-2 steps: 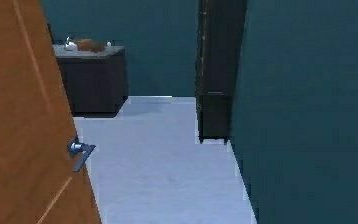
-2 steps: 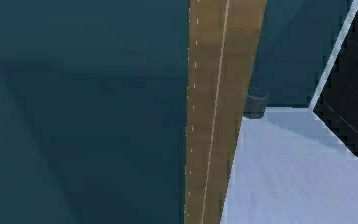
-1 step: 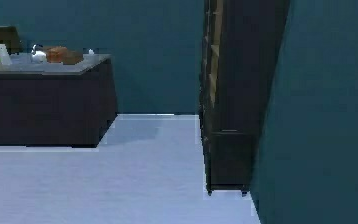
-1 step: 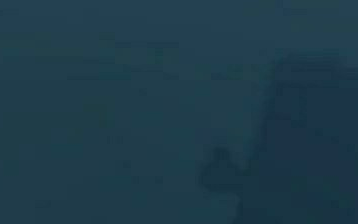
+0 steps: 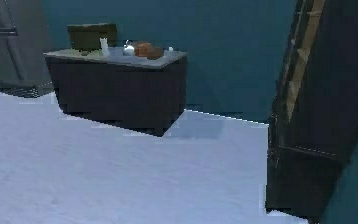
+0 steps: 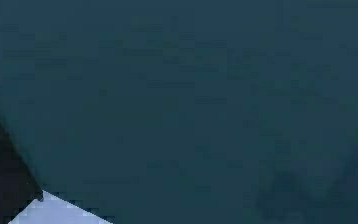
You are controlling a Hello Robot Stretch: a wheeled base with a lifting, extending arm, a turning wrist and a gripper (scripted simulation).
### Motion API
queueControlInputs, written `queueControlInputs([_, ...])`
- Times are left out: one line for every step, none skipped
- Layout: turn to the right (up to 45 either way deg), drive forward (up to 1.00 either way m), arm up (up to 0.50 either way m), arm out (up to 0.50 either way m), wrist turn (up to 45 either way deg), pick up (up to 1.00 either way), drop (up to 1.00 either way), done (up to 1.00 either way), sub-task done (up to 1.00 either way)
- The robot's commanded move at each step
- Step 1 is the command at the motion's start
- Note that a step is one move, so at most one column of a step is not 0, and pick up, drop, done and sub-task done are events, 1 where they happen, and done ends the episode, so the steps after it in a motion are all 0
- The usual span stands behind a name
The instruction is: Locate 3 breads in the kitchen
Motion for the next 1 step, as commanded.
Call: queueControlInputs([0.0, 1.00, 0.00, 0.00, 0.0, 0.00, 0.00, 0.00, 0.00])
